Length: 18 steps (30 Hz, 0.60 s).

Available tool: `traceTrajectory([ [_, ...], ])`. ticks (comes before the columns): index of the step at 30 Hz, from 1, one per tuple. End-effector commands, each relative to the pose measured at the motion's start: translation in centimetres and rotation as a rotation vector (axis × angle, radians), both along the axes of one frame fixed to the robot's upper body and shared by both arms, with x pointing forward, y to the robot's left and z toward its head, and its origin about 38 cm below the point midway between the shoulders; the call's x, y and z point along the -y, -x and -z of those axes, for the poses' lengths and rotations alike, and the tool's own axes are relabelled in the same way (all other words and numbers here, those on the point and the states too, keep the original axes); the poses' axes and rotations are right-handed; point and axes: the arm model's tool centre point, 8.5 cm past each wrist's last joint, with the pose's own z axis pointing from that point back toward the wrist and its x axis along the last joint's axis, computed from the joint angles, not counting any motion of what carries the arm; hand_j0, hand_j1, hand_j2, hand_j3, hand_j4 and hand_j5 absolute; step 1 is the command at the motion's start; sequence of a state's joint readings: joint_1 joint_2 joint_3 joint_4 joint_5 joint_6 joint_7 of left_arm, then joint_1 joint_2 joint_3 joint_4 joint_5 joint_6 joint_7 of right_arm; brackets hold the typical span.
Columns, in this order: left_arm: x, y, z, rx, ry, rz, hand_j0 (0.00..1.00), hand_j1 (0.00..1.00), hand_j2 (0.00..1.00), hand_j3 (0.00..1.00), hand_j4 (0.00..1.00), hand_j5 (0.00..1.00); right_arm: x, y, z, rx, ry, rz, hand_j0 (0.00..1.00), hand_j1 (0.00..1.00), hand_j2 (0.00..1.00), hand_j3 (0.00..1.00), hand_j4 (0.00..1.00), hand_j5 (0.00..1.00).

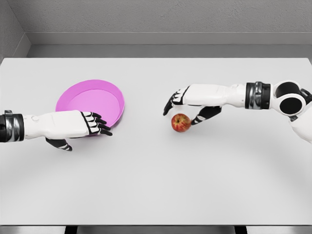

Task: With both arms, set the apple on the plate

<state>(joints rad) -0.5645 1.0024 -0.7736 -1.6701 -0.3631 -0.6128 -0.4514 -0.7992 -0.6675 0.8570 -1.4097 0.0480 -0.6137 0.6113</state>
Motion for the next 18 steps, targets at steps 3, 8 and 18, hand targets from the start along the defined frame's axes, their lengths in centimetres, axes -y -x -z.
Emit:
traceTrajectory([
  [3, 0.0, 0.0, -0.1, -0.002, 0.005, -0.003, 1.00, 1.00, 1.00, 1.00, 1.00, 1.00, -1.2, 0.9, -0.4, 0.008, -0.010, -0.044, 1.00, 1.00, 1.00, 1.00, 1.00, 1.00],
  [8, 0.5, -0.1, 0.1, -0.004, 0.019, 0.004, 1.00, 1.00, 1.00, 1.00, 1.00, 1.00, 2.8, -1.2, -4.5, 0.096, -0.094, 0.087, 1.00, 1.00, 1.00, 1.00, 1.00, 1.00],
  [18, 16.9, -2.1, -3.6, 0.086, 0.191, 0.340, 1.00, 1.00, 1.00, 1.00, 1.00, 1.00, 15.5, -3.3, -4.4, 0.078, -0.176, 0.462, 1.00, 1.00, 1.00, 1.00, 1.00, 1.00],
])
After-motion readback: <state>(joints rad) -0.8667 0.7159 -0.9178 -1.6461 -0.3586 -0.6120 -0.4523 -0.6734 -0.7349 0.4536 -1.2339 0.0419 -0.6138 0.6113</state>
